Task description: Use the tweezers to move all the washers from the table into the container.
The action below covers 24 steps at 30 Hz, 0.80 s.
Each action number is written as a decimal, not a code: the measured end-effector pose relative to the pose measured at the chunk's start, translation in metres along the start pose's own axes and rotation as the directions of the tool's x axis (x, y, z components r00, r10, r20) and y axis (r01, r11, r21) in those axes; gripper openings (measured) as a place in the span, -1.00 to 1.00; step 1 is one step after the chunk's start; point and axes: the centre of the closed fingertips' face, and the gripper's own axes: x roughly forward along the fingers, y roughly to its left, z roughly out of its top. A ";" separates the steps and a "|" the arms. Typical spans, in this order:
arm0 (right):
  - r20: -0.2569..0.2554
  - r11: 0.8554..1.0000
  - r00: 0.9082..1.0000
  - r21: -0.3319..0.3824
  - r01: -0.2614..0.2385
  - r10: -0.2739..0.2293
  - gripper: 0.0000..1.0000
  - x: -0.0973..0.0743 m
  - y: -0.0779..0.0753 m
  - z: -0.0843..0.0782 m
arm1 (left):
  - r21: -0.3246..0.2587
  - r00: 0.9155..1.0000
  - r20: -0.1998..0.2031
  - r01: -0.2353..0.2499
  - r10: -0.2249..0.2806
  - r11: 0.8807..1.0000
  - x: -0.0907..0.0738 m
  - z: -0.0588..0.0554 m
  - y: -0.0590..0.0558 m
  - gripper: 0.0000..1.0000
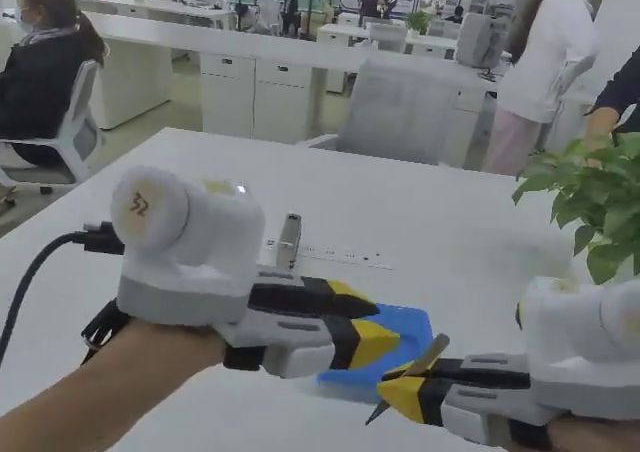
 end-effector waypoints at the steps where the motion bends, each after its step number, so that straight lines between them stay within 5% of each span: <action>1: -0.014 1.000 1.000 -0.009 -0.016 0.015 -0.94 0.000 0.006 -0.003 | 0.023 0.999 -0.023 0.038 -0.037 0.999 0.004 -0.003 -0.007 -0.68; 6: -0.087 0.993 0.990 -0.036 -0.115 0.111 -0.94 0.000 0.025 -0.016 | 0.061 0.986 -0.103 0.134 -0.128 0.989 0.016 -0.020 -0.020 -0.72; 7: -0.102 0.991 0.987 -0.047 -0.127 0.121 -0.94 0.000 0.027 -0.019 | 0.050 0.976 -0.124 0.185 -0.177 0.982 0.018 -0.025 -0.027 -0.74; 10: -0.142 0.984 0.978 -0.071 -0.162 0.151 -0.94 0.000 0.035 -0.026 | 0.047 0.959 -0.133 0.260 -0.252 0.965 0.022 -0.028 -0.039 -0.79; 13: -0.185 0.979 0.967 -0.075 -0.191 0.175 -0.94 -0.001 0.040 -0.036 | 0.073 0.957 -0.144 0.263 -0.251 0.962 0.026 -0.032 -0.041 -0.93; 15: -0.209 0.978 0.965 -0.101 -0.183 0.159 -0.94 0.000 0.038 -0.041 | 0.096 0.949 -0.148 0.295 -0.279 0.951 0.025 -0.034 -0.045 -1.00; 21: -0.265 0.977 0.958 -0.147 -0.157 0.114 -0.92 0.001 0.017 -0.054 | 0.142 0.951 -0.175 0.279 -0.253 0.950 0.027 -0.045 -0.036 -1.00; 24: -0.290 0.974 0.954 -0.177 -0.139 0.083 -0.90 0.003 0.006 -0.057 | 0.205 0.960 -0.205 0.230 -0.188 0.951 0.029 -0.053 -0.023 -1.00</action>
